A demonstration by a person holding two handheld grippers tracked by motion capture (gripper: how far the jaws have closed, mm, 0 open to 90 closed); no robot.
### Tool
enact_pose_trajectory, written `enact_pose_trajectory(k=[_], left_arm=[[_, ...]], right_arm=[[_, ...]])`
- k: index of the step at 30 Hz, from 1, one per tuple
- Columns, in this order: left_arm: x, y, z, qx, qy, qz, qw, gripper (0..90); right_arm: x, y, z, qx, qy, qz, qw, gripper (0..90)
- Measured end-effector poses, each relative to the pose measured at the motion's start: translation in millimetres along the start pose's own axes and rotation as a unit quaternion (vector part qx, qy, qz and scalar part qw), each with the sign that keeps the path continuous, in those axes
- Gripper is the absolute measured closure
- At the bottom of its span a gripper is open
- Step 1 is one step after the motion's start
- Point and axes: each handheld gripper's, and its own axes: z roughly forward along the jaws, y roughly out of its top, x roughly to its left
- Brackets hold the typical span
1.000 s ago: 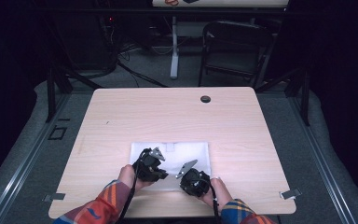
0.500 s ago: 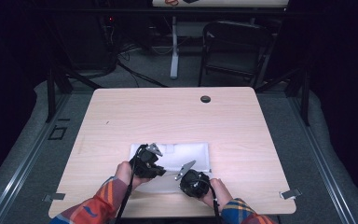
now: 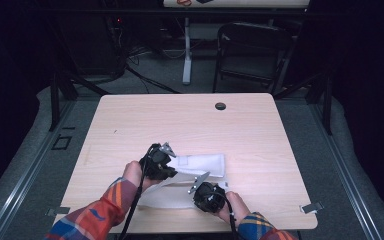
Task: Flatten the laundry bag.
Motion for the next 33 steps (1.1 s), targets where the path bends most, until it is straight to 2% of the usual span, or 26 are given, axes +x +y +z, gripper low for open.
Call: enact_pose_trajectory(k=[3, 8, 16, 25, 33], left_arm=[[3.4, 6.9, -4.5, -0.002, 0.010, 0.011, 0.9999, 87.2], [8.0, 18.8, -11.6, -0.011, 0.021, 0.019, 0.9995, 87.2], [13.1, 39.3, -23.8, -0.026, 0.045, 0.039, 0.9979, 87.2], [24.8, 53.7, -30.7, -0.031, 0.072, 0.039, 0.9962, 87.1], [34.0, 61.8, -28.5, -0.041, 0.089, 0.032, 0.9947, 87.1]], right_arm=[[1.2, 0.0, -0.2, 0.000, 0.005, 0.005, 1.0000, 90.0], [1.1, -0.3, -0.8, 0.005, 0.002, 0.007, 1.0000, 90.0], [2.2, 0.1, -1.8, 0.012, -0.001, 0.014, 0.9998, 90.0], [2.2, -0.3, -2.9, 0.019, -0.002, 0.014, 0.9997, 90.0], [3.2, -0.7, -3.4, 0.022, 0.003, 0.014, 0.9996, 90.0]])
